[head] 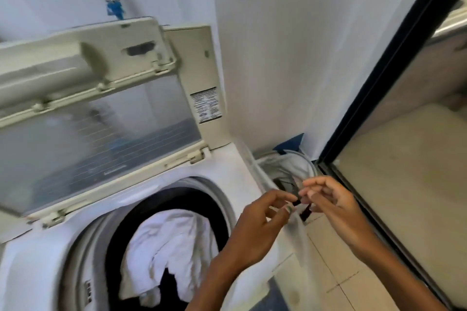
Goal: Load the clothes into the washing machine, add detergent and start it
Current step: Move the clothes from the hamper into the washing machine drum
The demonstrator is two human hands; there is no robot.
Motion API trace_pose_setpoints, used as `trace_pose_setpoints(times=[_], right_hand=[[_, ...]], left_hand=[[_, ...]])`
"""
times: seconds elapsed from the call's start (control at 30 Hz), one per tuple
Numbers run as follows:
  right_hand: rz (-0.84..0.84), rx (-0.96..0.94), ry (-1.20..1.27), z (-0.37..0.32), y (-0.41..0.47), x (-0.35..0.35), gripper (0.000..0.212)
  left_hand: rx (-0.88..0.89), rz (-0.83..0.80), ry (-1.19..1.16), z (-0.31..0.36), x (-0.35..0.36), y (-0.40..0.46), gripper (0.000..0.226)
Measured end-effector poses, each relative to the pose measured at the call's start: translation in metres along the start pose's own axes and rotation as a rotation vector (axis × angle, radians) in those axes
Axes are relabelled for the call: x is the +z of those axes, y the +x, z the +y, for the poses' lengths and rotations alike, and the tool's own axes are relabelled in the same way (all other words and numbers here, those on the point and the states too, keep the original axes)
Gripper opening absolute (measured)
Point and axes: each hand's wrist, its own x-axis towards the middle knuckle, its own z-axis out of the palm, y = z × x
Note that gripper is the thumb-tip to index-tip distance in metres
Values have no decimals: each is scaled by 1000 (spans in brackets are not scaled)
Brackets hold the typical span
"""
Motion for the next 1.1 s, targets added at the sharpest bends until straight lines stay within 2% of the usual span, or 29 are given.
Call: trace_pose_setpoints(times=[0.13,0.23,0.37,0.53,0.67,0.8,0.97,1.1], right_hand=[[76,104,28,32,61,-56,18],[91,269,34,73,107,-87,16],[60,492,-21,143,164,-110,14],[-83,637,-122,220,223,-108,13],[-162,640,-212,275,280,-92,14],[-271,601,-353,350,346,-59,21],[-467,567,-650,459,423,-3,47],[-558,514,-863,530,472,40,68]], left_hand=[[-38,-71,58,17,44,79,17],[-159,-213,245,6,87,141,25],[-318,-428,448,-39,151,219,32],[-558,-525,488,-128,193,284,36],[-749,-409,469,-206,192,313,33],[-838,-257,458,-292,177,331,31],[-908,-92,381,-384,166,355,30],[-936,-76,227,-441,172,365,29]])
